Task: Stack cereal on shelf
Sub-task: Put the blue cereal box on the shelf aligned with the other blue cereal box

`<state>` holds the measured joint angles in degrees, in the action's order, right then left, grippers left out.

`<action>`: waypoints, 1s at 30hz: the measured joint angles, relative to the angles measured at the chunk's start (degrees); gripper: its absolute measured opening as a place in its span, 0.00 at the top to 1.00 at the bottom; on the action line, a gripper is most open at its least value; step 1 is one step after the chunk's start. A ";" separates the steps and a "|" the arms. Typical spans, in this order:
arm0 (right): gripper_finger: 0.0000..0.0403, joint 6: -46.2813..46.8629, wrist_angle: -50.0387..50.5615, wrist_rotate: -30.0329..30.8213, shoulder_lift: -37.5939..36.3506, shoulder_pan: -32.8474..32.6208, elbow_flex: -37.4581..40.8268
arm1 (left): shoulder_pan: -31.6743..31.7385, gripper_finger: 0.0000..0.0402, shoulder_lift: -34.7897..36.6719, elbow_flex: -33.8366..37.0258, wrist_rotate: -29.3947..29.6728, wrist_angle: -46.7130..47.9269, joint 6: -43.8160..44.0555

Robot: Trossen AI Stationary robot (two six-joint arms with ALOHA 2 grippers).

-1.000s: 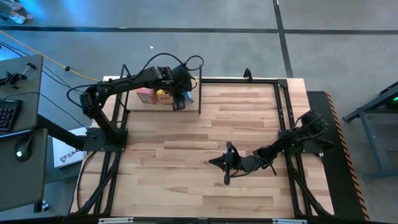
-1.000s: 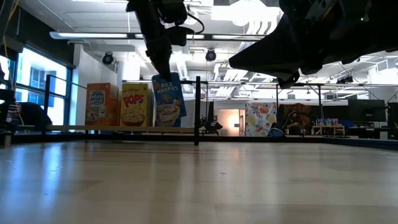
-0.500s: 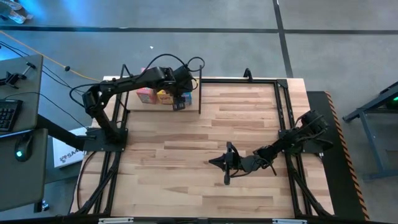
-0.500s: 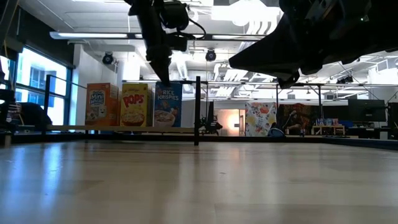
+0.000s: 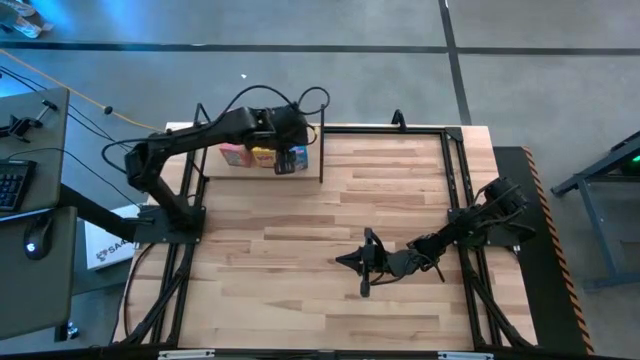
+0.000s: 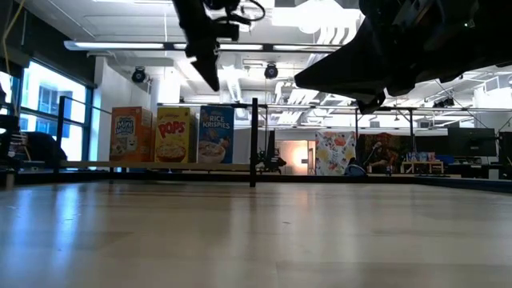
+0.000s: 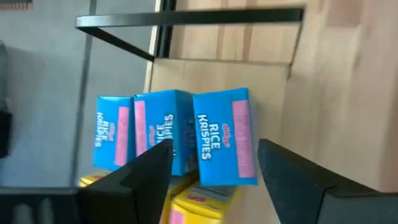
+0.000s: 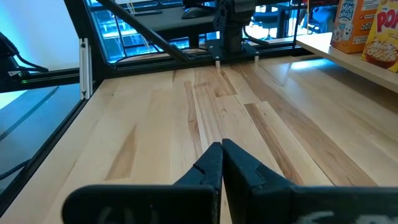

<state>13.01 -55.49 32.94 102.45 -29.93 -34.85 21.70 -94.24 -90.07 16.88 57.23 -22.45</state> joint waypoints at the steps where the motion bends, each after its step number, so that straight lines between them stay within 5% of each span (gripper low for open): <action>1: 1.00 0.01 0.00 0.01 0.00 0.00 0.00 | -0.26 0.45 0.82 0.33 -0.93 -0.16 1.62; 6: 1.00 -0.18 -0.01 0.01 0.00 0.00 0.00 | -3.14 0.62 7.84 11.62 -7.86 -9.45 6.77; 15: 1.00 -0.43 0.33 0.01 0.02 0.00 0.00 | -6.72 0.97 15.84 38.43 -1.25 -42.16 14.88; 30: 1.00 0.31 1.57 0.13 0.02 0.04 0.02 | -4.03 1.00 12.37 41.67 7.78 -48.31 16.61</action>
<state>13.31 -53.92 33.07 102.48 -29.89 -34.83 17.67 -81.87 -48.39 24.66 8.92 -5.84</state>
